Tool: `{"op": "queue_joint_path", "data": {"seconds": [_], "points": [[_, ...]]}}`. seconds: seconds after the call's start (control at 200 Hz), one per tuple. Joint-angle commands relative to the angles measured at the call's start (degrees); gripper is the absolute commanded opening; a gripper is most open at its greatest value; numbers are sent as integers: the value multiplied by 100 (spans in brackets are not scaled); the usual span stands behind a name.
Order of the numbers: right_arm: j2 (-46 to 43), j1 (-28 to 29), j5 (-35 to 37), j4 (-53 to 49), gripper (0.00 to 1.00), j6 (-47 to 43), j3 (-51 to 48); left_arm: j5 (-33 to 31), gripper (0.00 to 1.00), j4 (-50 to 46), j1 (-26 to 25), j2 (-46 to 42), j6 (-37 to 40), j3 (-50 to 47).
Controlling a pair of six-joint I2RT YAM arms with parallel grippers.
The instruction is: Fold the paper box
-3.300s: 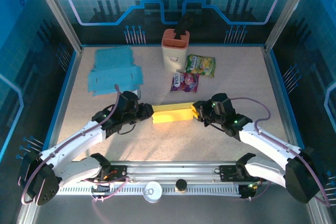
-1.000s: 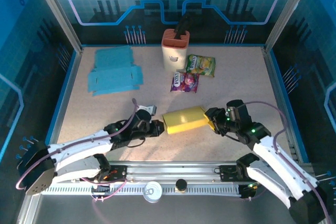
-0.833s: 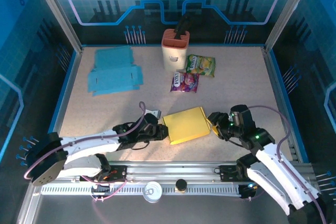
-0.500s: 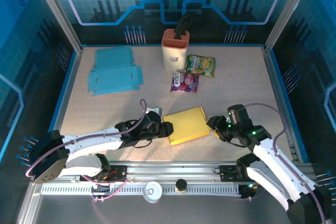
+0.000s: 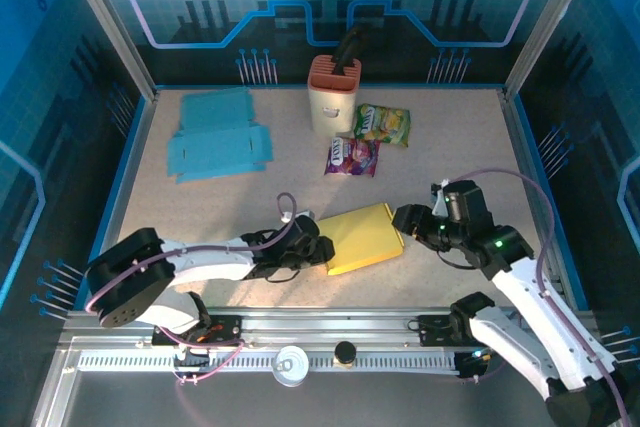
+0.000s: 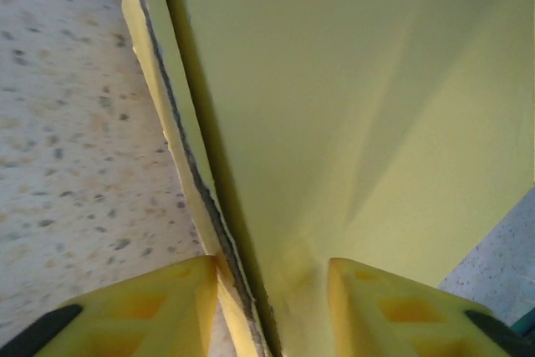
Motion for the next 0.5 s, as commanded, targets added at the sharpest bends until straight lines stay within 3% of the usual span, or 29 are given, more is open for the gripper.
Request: {"op": "queue_joint_path", "data": {"seconds": [0.0, 0.15, 0.495], "points": [[-153, -15, 193, -470, 56, -321, 248, -116, 33, 482, -214, 466, -201, 416], [-323, -14, 351, -622, 55, -336, 411, -268, 20, 902, -320, 1318, -327, 1056], [-543, -74, 604, -941, 55, -409, 561, 59, 12, 897, -165, 3432, -113, 3632]]}}
